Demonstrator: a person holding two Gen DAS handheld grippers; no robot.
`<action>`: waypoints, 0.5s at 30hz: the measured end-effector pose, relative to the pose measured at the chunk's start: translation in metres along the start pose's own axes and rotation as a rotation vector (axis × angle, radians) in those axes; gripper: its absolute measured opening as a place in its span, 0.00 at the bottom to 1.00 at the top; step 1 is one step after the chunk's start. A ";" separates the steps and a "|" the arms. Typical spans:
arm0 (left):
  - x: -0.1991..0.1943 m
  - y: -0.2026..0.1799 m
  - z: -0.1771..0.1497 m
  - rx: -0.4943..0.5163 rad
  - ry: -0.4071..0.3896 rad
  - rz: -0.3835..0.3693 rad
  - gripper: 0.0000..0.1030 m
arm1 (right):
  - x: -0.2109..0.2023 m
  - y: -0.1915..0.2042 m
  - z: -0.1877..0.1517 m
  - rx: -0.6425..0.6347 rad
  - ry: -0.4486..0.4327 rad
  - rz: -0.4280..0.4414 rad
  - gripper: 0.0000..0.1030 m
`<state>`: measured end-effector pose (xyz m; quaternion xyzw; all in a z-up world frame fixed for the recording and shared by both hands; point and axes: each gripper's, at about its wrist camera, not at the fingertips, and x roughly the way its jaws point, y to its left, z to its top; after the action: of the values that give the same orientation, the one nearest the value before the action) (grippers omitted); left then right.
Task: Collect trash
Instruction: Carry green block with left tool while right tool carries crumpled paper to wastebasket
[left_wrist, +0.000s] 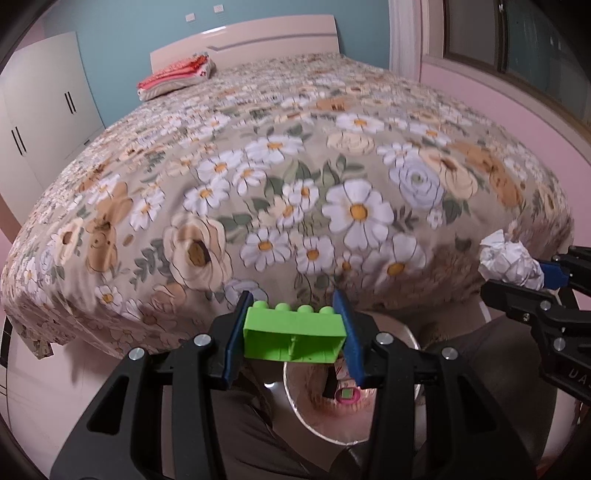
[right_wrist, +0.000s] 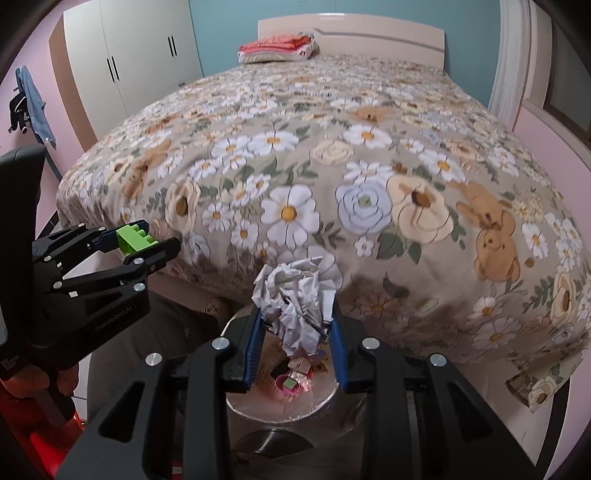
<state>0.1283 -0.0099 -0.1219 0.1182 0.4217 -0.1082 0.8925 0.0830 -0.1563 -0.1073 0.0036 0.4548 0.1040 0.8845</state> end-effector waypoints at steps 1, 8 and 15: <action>0.005 -0.001 -0.002 0.005 0.012 -0.002 0.44 | 0.005 0.000 -0.002 0.000 0.013 -0.001 0.33; 0.030 -0.002 -0.016 0.013 0.073 -0.005 0.44 | 0.034 0.005 -0.014 -0.014 0.080 0.000 0.33; 0.058 -0.005 -0.028 0.022 0.135 -0.003 0.44 | 0.063 0.009 -0.023 -0.018 0.148 0.014 0.33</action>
<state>0.1423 -0.0111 -0.1848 0.1343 0.4799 -0.1061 0.8604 0.0981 -0.1377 -0.1705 -0.0086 0.5180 0.1142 0.8477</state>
